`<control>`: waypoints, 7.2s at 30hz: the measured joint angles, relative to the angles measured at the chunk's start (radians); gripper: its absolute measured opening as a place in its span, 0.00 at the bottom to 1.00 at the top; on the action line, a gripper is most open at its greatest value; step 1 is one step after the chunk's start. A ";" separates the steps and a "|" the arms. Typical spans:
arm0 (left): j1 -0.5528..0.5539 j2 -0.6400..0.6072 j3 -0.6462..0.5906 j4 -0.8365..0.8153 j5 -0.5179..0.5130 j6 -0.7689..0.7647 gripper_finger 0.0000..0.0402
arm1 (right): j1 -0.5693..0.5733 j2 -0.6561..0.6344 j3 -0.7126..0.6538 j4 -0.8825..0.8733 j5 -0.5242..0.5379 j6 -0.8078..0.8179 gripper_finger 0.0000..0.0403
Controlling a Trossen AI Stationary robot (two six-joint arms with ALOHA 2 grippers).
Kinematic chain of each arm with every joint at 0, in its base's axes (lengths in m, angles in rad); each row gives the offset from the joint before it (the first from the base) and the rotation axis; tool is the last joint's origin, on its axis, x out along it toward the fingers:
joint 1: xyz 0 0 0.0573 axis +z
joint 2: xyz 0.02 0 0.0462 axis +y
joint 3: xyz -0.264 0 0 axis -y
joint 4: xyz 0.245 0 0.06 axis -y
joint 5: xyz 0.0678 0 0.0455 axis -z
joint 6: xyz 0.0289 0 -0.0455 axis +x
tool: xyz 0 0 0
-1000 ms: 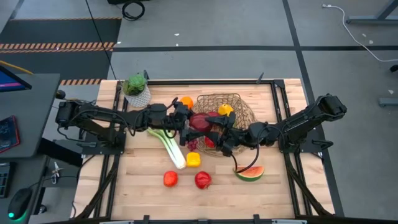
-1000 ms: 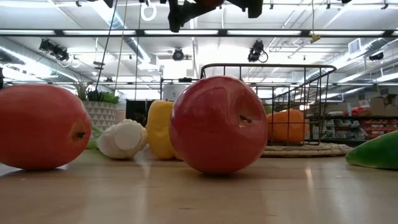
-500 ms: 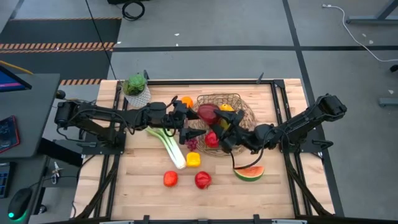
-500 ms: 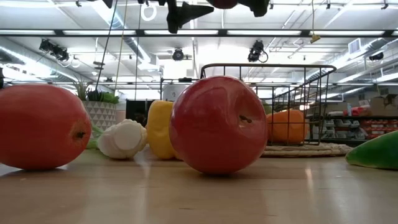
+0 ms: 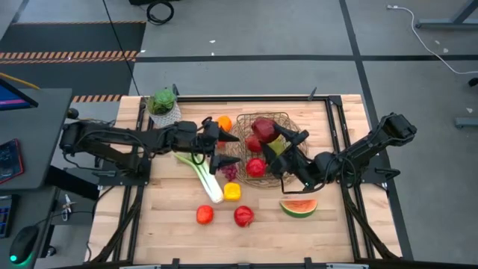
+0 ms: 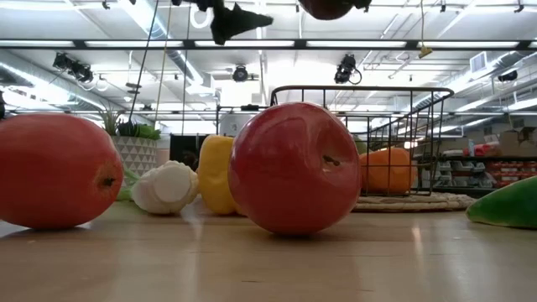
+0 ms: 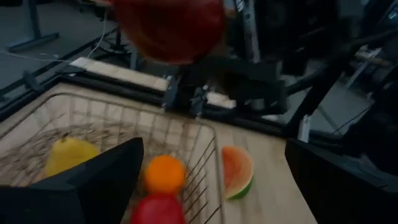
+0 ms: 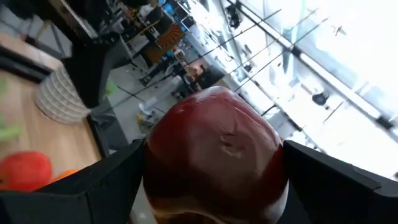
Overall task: Build produce basket
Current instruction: Put the apple into the wire basket
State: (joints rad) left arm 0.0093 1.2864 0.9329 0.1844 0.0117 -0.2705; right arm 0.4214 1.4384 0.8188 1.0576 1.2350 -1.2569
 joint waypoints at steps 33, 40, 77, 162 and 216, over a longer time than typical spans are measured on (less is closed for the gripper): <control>0.076 -0.205 0.000 -0.175 -0.019 0.152 1.00 | -0.260 -0.018 0.326 -1.178 -0.921 1.318 0.94; 0.076 -0.205 0.000 -0.203 -0.019 0.152 1.00 | -0.389 -0.018 0.377 -1.285 -1.142 1.615 0.94; 0.077 -0.205 0.000 -0.241 -0.019 0.154 1.00 | -0.669 -0.019 0.378 -1.946 -1.581 1.834 0.94; -0.038 -0.018 0.001 -0.480 0.032 0.204 1.00 | 0.118 0.015 0.333 -1.781 -1.096 1.677 0.98; -0.714 0.320 0.147 -0.940 -0.211 1.219 1.00 | 0.275 0.096 0.333 -1.024 -0.472 1.698 0.95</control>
State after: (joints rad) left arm -0.7047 1.6062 1.0799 -0.7561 -0.1997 0.9483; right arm 0.6966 1.5348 1.1519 0.0336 0.7626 0.4406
